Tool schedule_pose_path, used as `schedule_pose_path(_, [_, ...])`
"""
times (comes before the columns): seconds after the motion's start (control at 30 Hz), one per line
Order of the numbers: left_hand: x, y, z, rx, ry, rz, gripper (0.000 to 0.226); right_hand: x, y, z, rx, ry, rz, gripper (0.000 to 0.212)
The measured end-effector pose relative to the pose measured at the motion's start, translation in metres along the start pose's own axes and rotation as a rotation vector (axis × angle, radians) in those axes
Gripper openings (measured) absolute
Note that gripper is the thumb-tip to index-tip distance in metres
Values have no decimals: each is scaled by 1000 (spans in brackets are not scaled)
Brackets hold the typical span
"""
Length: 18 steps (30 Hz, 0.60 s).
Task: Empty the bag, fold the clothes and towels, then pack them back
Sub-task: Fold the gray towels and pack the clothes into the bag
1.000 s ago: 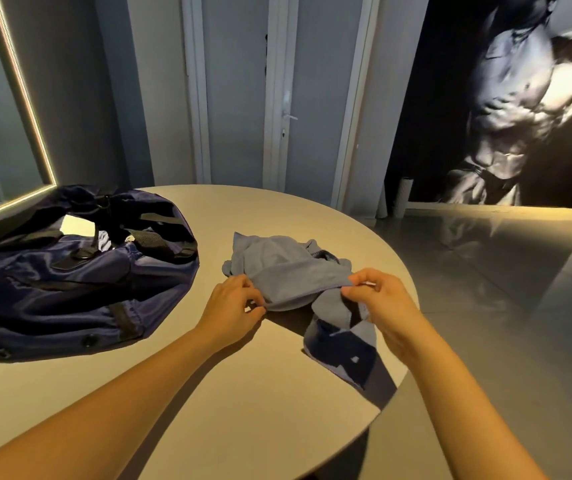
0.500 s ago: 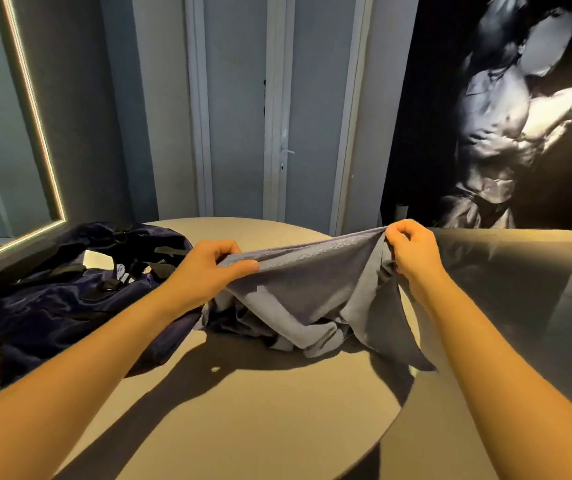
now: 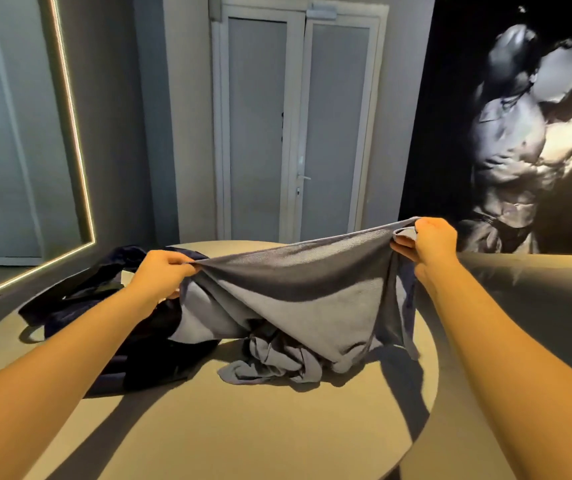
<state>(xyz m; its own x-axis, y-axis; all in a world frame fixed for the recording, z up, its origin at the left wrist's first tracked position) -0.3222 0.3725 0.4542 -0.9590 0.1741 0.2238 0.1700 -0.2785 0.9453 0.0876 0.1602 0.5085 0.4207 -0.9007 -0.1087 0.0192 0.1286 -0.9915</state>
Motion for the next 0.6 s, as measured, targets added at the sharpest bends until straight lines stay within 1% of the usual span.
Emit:
schedule_pose_path(0.07, [-1, 10, 8, 153, 29, -187, 11, -6, -5, 3, -41, -33, 22, 19])
schedule_pose_path(0.1, [-1, 18, 14, 204, 45, -295, 12, -9, -10, 1, -47, -43, 41, 19])
schedule_pose_path(0.13, [-1, 28, 20, 209, 69, -390, 15, -12, -15, 0, -36, -50, 62, 20])
schedule_pose_path(0.2, [3, 55, 30, 110, 127, -540, 24, -16, -29, -2, 35, -69, 108, 20])
schedule_pose_path(0.27, [12, 87, 30, -92, 213, -598, 28, -14, -47, -7, 128, -81, 188, 19])
schedule_pose_path(0.37, [26, 131, 4, -460, 318, -567, 22, -2, -73, -19, 228, -100, 442, 17])
schedule_pose_path(0.43, [30, 151, -23, -656, 336, -504, 22, 6, -85, -32, 323, -113, 518, 20])
schedule_pose_path(0.5, [25, 163, -49, -798, 273, -344, 24, 6, -88, -45, 393, -199, 465, 23])
schedule_pose_path(0.53, [20, 163, -56, -834, 193, -243, 27, 1, -86, -50, 406, -280, 387, 21])
schedule_pose_path(0.57, [13, 159, -59, -833, 85, -143, 32, -7, -81, -55, 402, -366, 256, 20])
schedule_pose_path(0.6, [6, 151, -58, -792, -30, -41, 35, -17, -74, -62, 387, -447, 85, 20])
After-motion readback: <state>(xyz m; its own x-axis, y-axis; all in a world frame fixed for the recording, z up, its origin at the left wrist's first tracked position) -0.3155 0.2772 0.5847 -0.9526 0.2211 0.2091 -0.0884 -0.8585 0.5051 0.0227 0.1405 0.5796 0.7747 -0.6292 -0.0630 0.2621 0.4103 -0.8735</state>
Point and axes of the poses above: each hand's wrist, its own z-axis towards the middle knuckle, its own x-axis out of the back of the hand, y = z × x, the point moved 5 cm from there along z, towards the middle knuckle, and after that the axes turned 9 degrees about -z, right-handed, at the moved point
